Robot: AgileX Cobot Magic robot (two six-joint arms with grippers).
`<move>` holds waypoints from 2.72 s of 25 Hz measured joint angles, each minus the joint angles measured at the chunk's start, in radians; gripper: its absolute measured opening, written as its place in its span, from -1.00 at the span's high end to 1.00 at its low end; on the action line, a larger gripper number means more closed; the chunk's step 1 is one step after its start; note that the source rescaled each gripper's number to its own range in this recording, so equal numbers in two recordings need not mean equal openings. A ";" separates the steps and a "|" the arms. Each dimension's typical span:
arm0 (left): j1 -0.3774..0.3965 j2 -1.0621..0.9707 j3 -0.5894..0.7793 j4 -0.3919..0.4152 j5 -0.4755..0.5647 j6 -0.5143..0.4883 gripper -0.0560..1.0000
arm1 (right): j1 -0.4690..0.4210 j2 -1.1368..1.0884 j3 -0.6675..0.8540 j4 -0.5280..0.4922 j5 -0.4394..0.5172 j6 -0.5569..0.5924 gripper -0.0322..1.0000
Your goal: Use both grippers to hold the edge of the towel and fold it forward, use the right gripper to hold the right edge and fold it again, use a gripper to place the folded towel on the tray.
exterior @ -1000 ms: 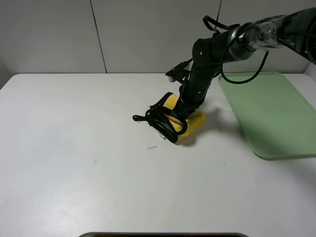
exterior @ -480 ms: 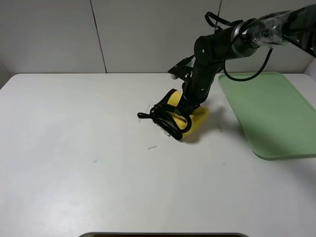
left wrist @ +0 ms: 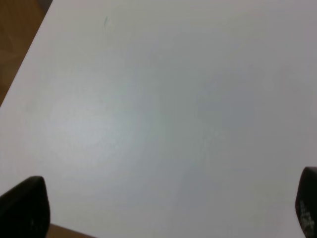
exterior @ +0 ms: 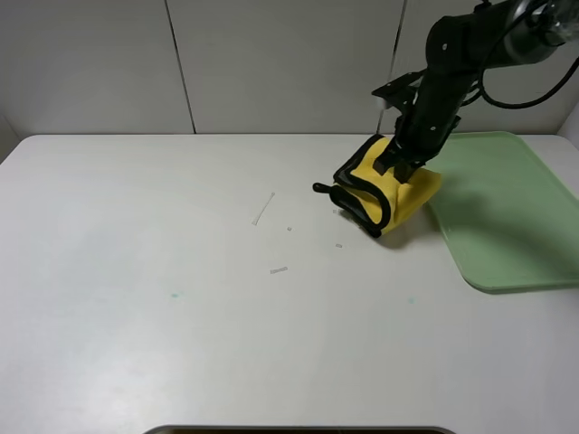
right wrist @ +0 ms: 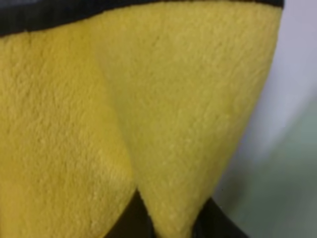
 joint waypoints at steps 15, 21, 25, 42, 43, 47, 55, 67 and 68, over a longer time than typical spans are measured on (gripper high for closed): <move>0.000 0.000 0.000 0.000 0.000 0.000 -1.00 | -0.327 -0.026 0.000 0.001 0.053 0.148 0.76; 0.000 0.000 0.000 0.000 0.000 0.000 -1.00 | -0.416 -0.025 0.000 0.011 0.047 0.154 0.76; 0.000 0.000 0.000 0.000 0.000 0.000 -1.00 | -0.438 -0.024 0.000 0.018 0.047 0.154 0.76; 0.000 0.000 0.000 0.000 0.000 0.000 -1.00 | -0.440 -0.078 0.001 0.081 0.093 0.150 -0.99; 0.000 0.000 0.000 0.000 0.000 0.000 -1.00 | -0.440 -0.098 0.001 0.085 0.130 0.146 -0.99; 0.000 0.000 0.000 0.000 0.000 0.000 -1.00 | -0.440 -0.179 0.001 0.107 0.308 0.142 -1.00; 0.000 0.000 0.000 0.000 0.000 0.000 -1.00 | -0.440 -0.385 0.121 0.133 0.372 0.167 -1.00; 0.000 0.000 0.000 0.000 0.000 0.000 -1.00 | -0.440 -0.972 0.543 0.183 0.375 0.207 -1.00; 0.000 0.000 0.000 0.000 0.000 0.000 -1.00 | -0.440 -1.028 0.566 0.186 0.375 0.207 -1.00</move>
